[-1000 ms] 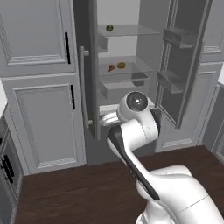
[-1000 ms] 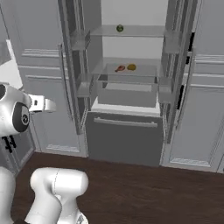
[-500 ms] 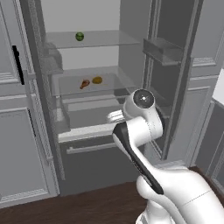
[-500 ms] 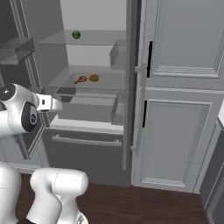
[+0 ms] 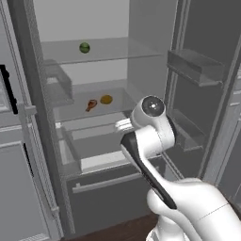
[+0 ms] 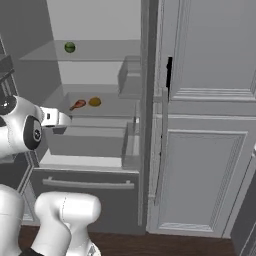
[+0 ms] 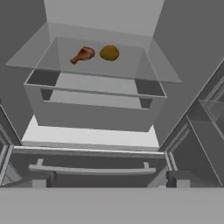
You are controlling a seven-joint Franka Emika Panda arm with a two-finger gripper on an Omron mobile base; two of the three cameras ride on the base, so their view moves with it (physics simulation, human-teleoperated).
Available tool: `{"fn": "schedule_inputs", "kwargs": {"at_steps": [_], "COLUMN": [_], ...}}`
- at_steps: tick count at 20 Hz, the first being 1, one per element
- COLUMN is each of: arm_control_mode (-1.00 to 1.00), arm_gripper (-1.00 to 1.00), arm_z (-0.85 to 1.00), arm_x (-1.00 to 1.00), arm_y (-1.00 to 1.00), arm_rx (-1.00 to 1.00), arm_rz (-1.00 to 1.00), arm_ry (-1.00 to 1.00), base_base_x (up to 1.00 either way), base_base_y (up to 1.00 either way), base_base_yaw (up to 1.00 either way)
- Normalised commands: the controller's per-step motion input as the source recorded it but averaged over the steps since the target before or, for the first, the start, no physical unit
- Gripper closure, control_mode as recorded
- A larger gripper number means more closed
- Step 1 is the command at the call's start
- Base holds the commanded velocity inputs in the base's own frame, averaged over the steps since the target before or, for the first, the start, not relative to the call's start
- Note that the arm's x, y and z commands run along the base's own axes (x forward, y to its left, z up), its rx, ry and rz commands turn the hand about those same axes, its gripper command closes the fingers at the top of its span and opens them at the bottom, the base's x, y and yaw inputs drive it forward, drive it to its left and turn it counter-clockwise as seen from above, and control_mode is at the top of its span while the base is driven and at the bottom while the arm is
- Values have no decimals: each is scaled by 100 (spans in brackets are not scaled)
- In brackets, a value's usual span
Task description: Place one avocado and one chicken drumstick in each tupperware on the nearby counter, to pack two identical lunches.
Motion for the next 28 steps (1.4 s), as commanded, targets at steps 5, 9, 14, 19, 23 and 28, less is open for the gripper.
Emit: {"fn": "schedule_inputs", "kwargs": {"at_steps": [5, 9, 14, 19, 23, 28], "arm_control_mode": [100, 100, -100, -100, -100, -100], "arm_gripper": [-100, -100, -100, -100, -100, -100], "arm_z": [0, 0, -3, -51, -21, -7], "arm_x": [0, 0, 17, 99, 100, 74], "arm_y": [0, 0, 0, 24, 28, 54], "arm_rx": [0, 0, 0, 9, 17, -3], "arm_rz": [0, 0, 0, -3, -4, -1], "arm_ry": [0, 0, 0, 4, 1, 18], "base_base_x": [56, 82, 43, 0, 0, 0], "base_base_y": [30, 0, 0, 0, 0, 0], "base_base_yaw": [-2, -2, 0, 0, 0, 0]}}
